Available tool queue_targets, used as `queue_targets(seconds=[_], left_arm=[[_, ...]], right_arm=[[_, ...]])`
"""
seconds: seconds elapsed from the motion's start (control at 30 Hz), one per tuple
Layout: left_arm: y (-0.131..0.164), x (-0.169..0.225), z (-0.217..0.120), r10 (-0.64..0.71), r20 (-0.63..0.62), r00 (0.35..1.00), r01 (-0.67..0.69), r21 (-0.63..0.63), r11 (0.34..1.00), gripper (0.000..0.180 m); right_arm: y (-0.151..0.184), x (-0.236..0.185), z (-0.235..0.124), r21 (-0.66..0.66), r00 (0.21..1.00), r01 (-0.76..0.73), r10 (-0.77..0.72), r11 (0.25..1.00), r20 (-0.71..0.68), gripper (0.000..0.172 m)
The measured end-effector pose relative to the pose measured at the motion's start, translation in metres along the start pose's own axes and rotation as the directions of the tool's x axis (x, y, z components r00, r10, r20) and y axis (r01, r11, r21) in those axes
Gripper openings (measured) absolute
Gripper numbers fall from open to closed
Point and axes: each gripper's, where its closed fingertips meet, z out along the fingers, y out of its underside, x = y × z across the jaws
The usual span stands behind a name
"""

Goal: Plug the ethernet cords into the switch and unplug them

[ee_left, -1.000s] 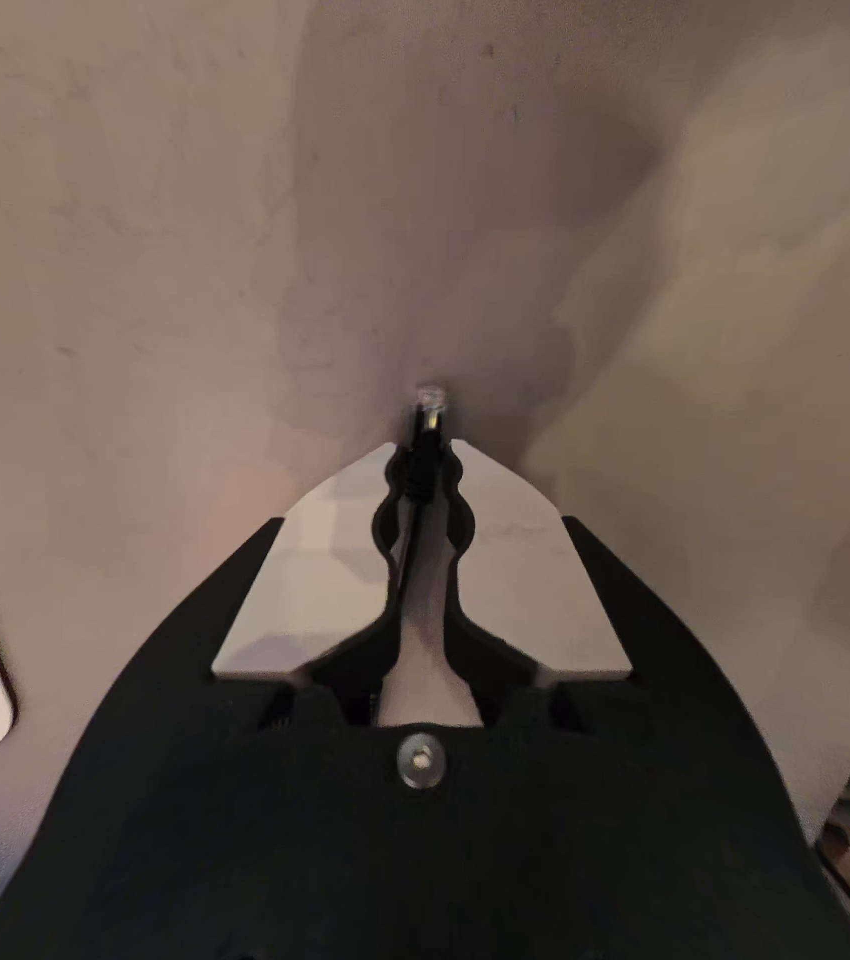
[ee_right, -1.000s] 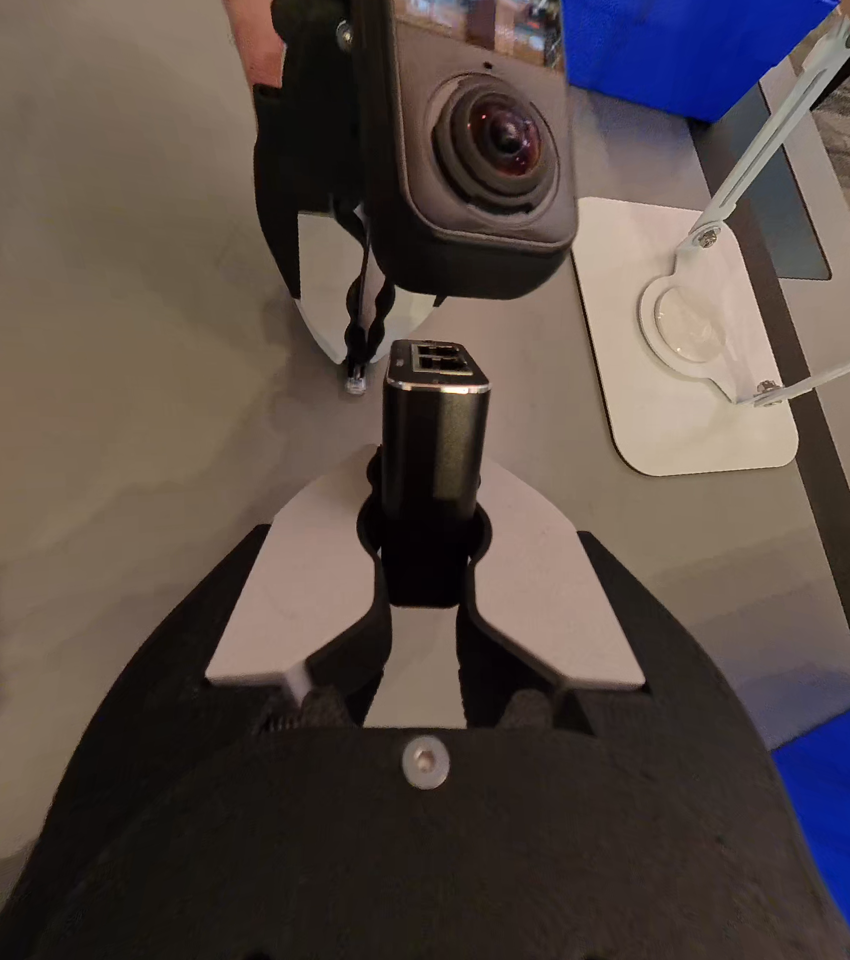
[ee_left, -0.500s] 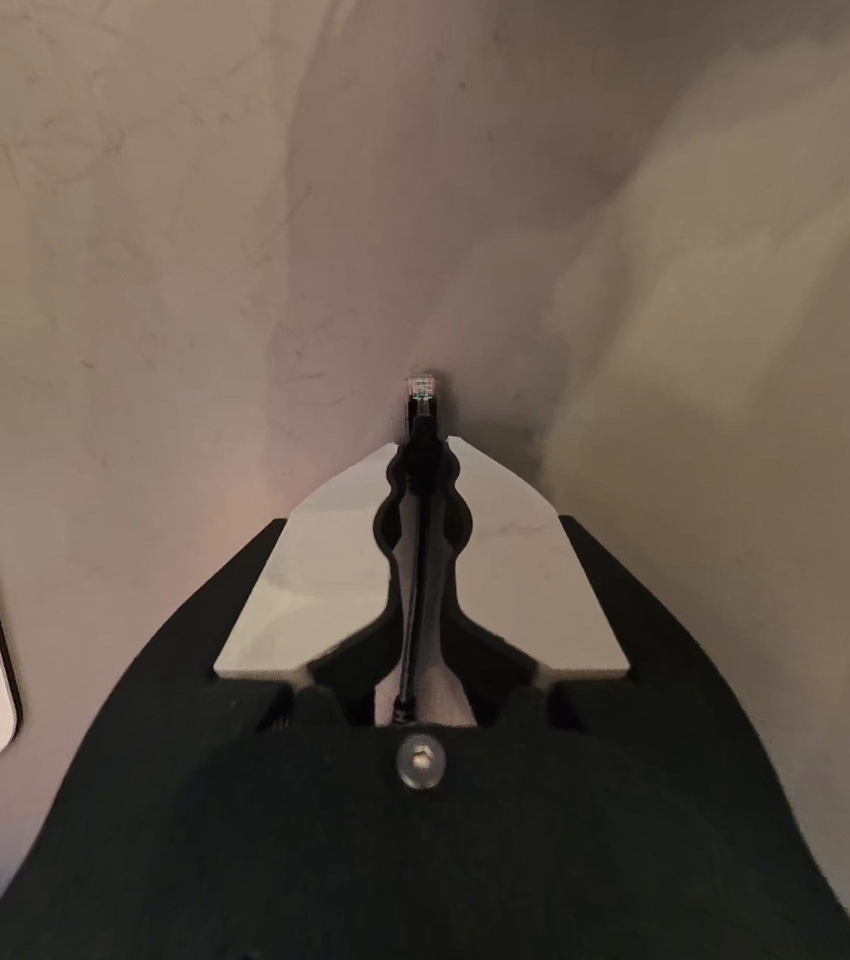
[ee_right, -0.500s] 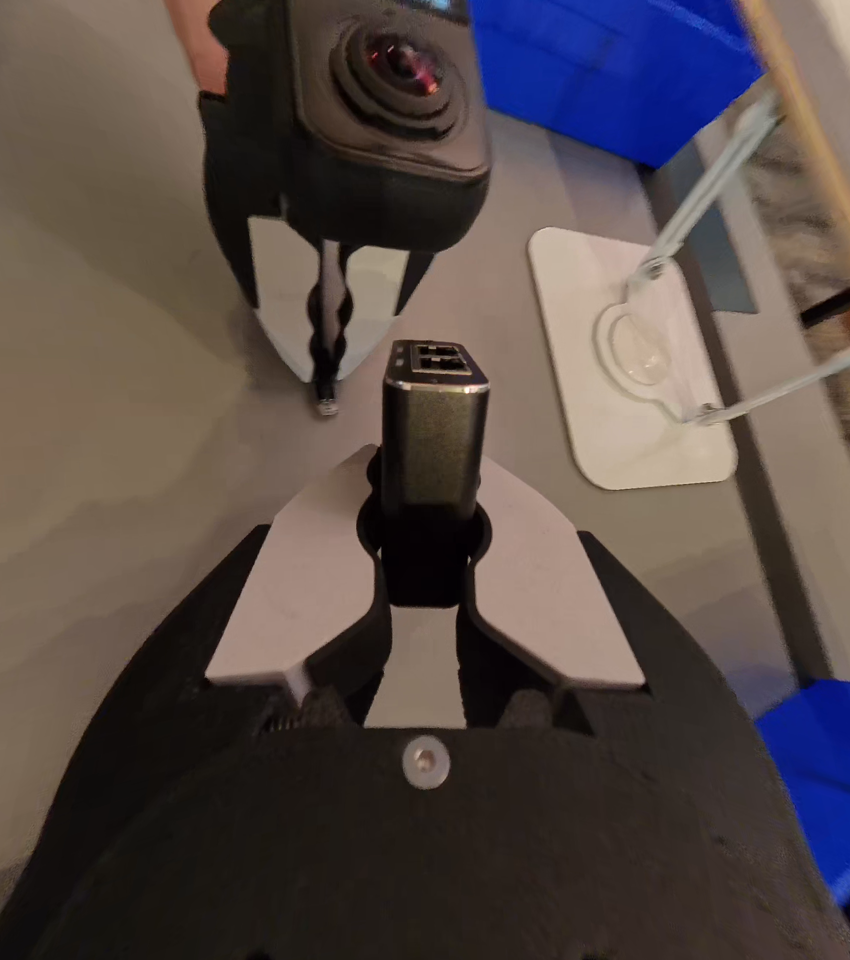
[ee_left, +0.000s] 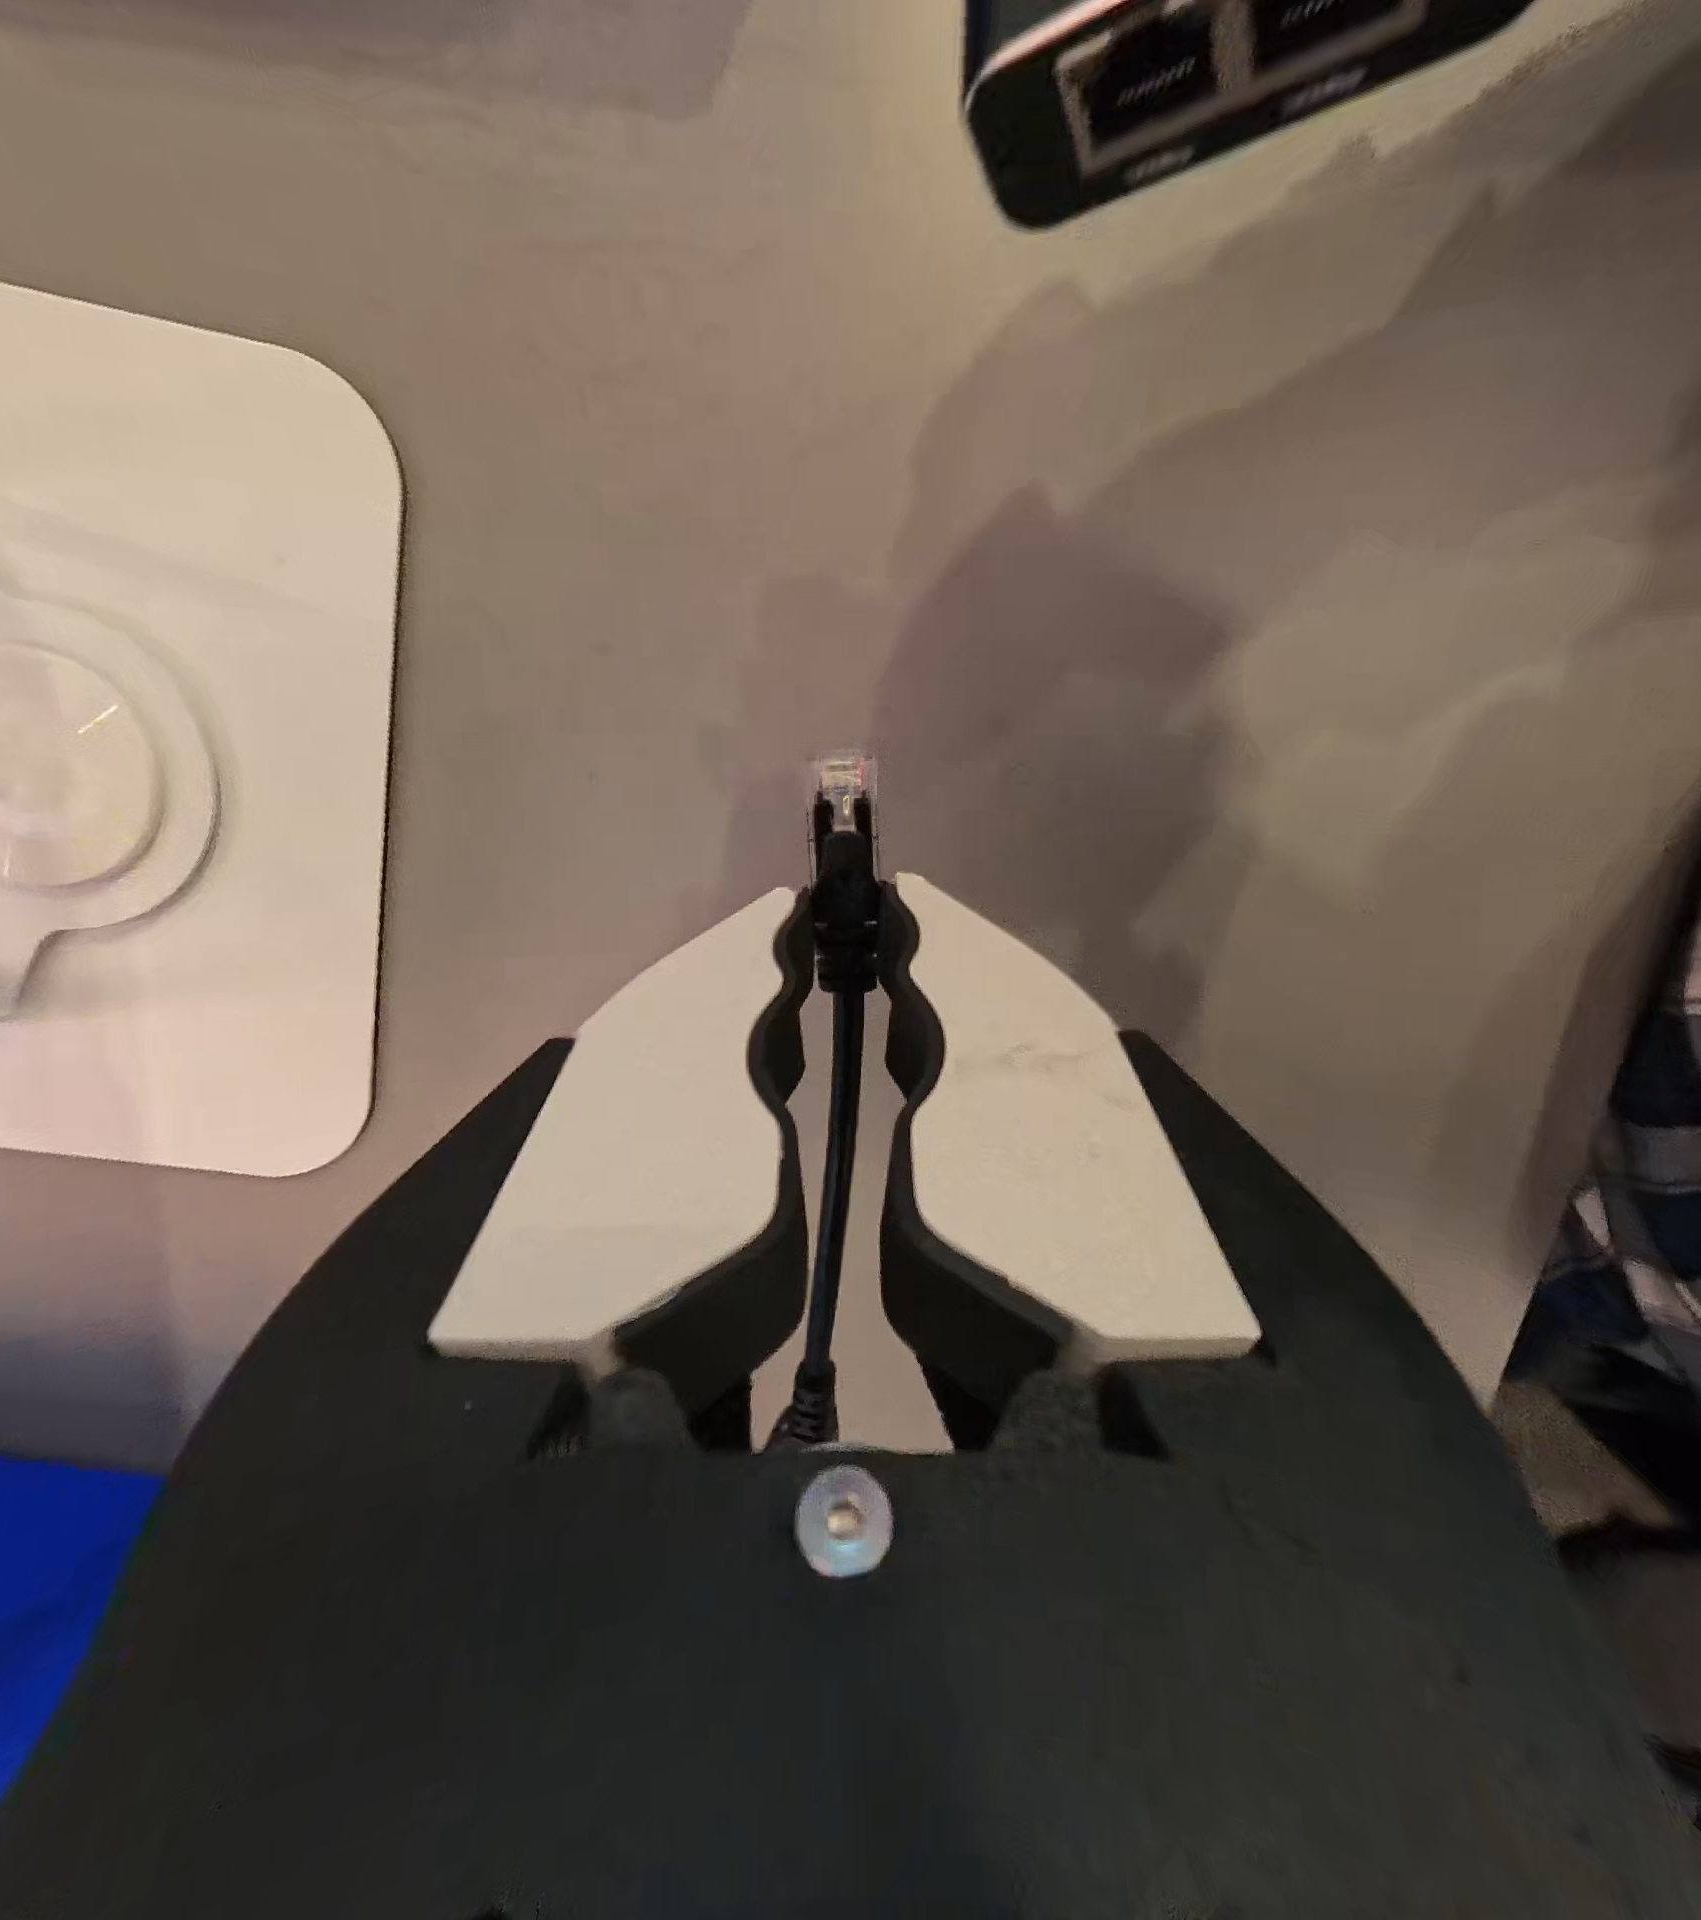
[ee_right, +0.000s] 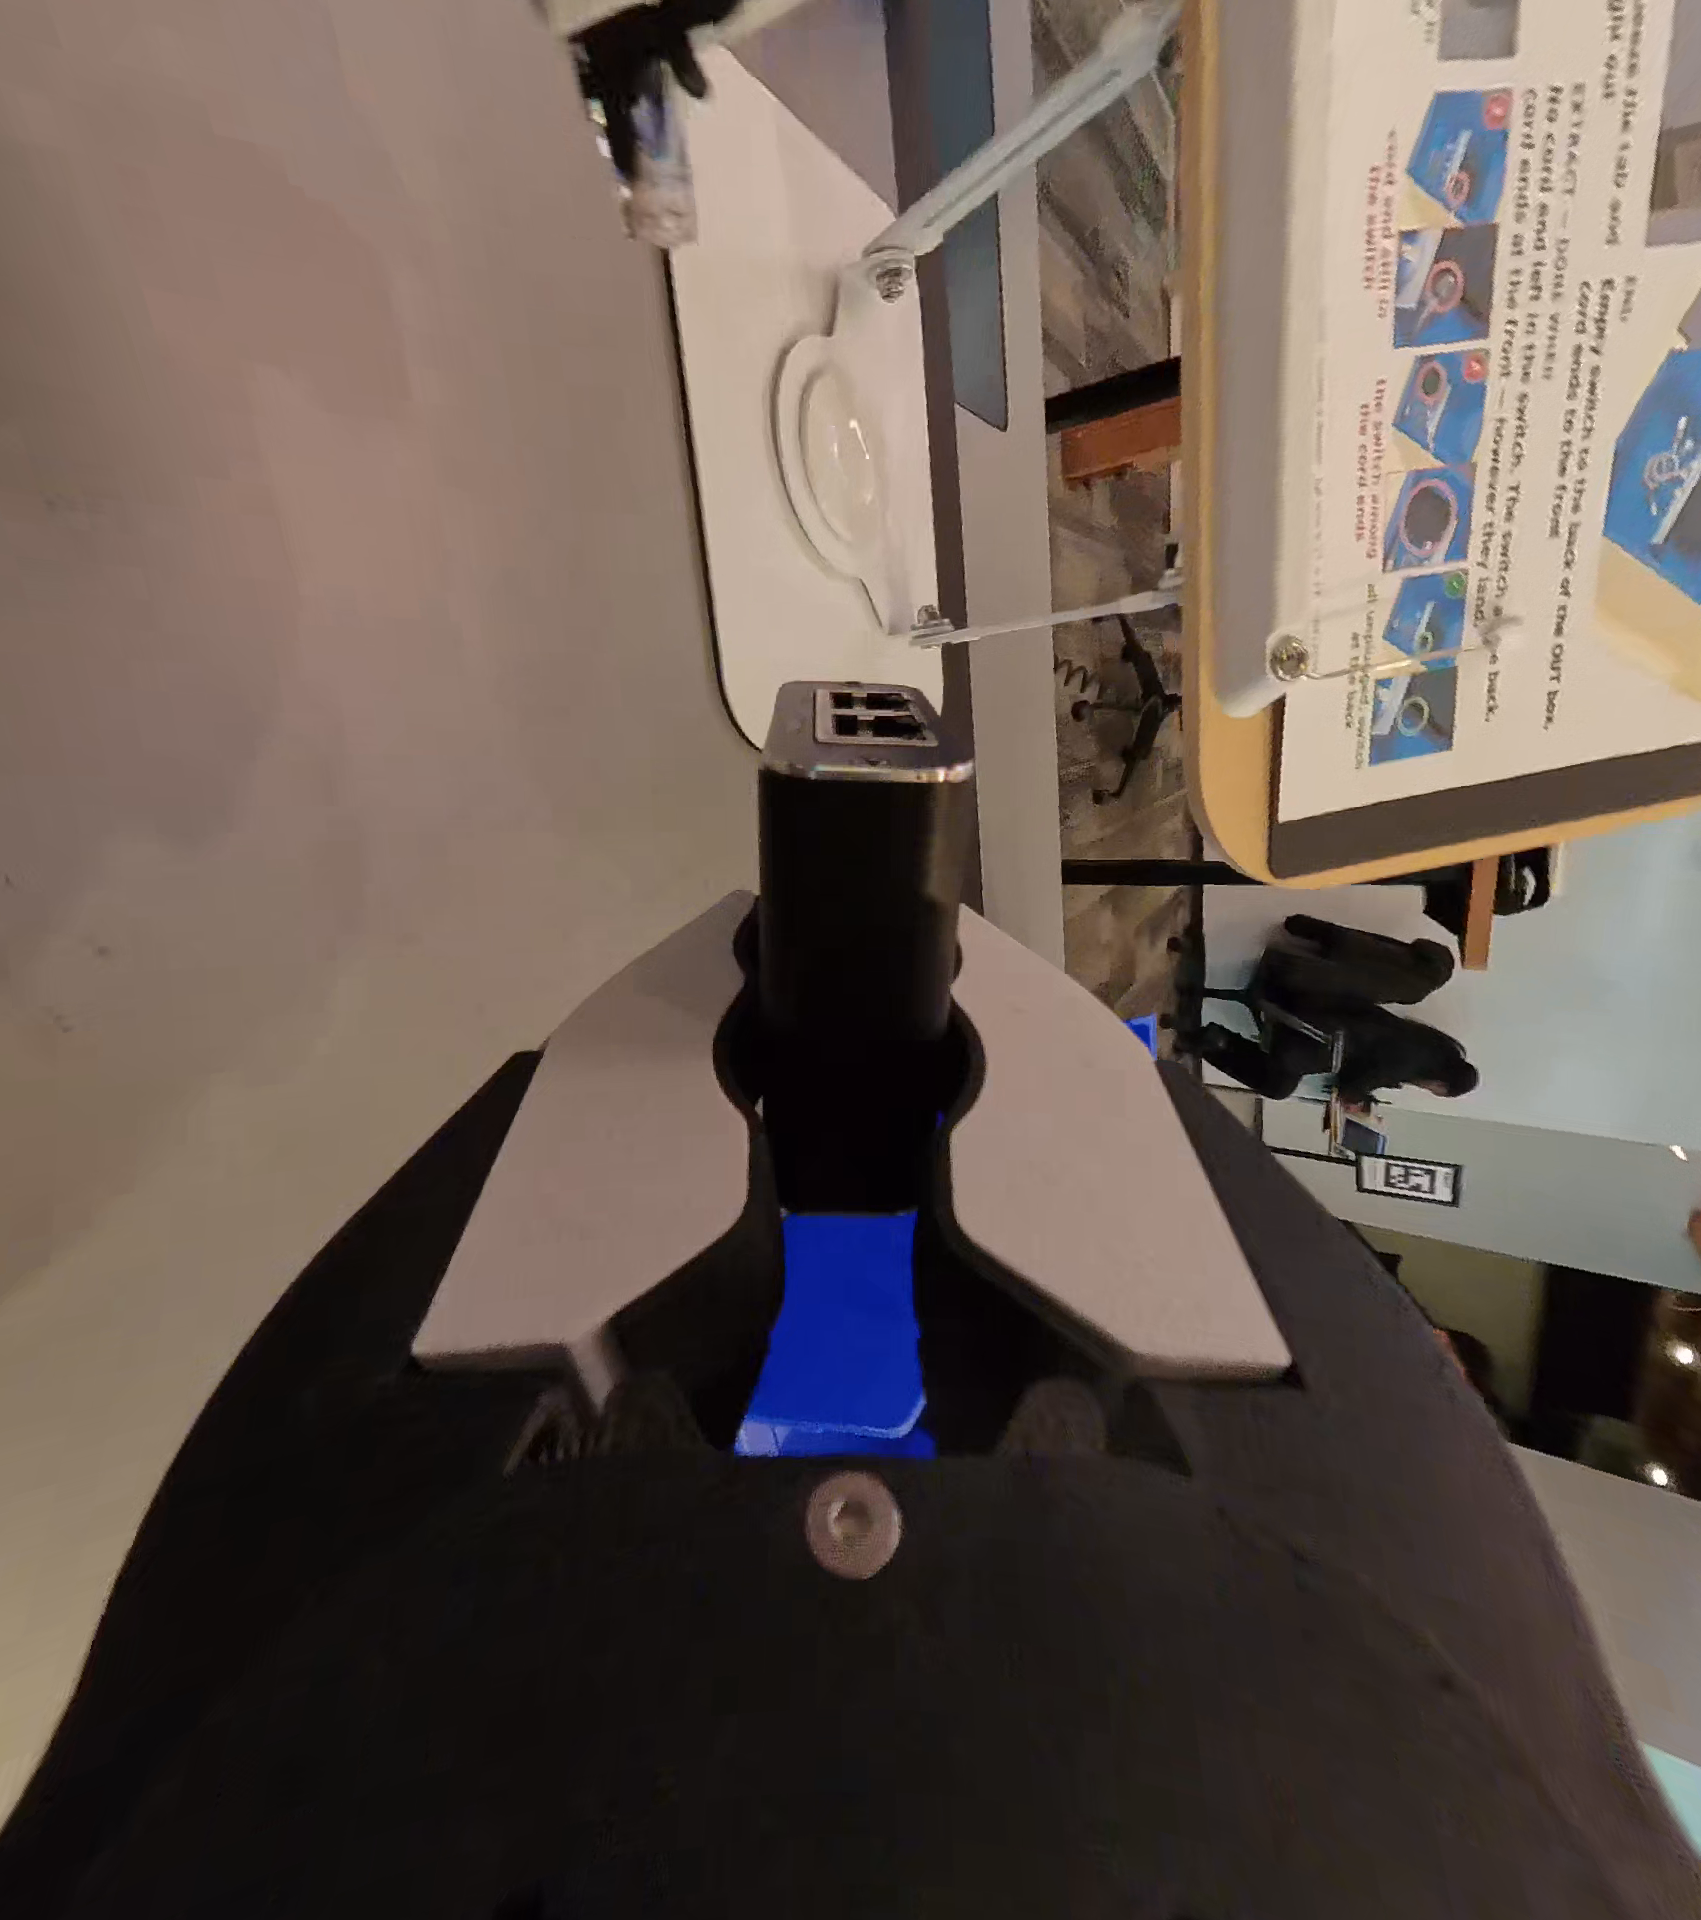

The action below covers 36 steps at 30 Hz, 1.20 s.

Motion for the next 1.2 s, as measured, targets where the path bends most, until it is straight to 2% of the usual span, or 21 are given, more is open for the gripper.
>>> queue_targets(seconds=[0.03, 0.2, 0.47, 1.2], left_arm=[[-0.002, 0.0, 0.0, 0.019, -0.003, 1.0, -0.02, -0.024, 1.0, 0.011], [-0.019, 0.014, 0.0, 0.051, -0.058, 0.997, -0.055, -0.069, 0.996, 0.011], [-0.043, 0.034, -0.015, -0.001, -0.187, 0.982, 0.002, 0.002, 1.0, 0.011], [-0.038, 0.036, -0.004, -0.097, -0.251, 0.963, 0.089, -0.045, 0.995, 0.011]], right_arm=[[-0.003, -0.002, 0.001, -0.002, 1.0, 0.01, -0.01, 1.0, 0.002, 0.027], [-0.013, -0.006, 0.005, -0.029, 0.999, 0.03, -0.031, 0.999, -0.03, 0.027], [-0.022, -0.011, 0.007, -0.008, 0.995, 0.073, -0.074, 0.997, -0.072, 0.027], [-0.028, -0.017, 0.011, -0.018, 0.989, 0.107, -0.108, 0.994, -0.099, 0.027]])
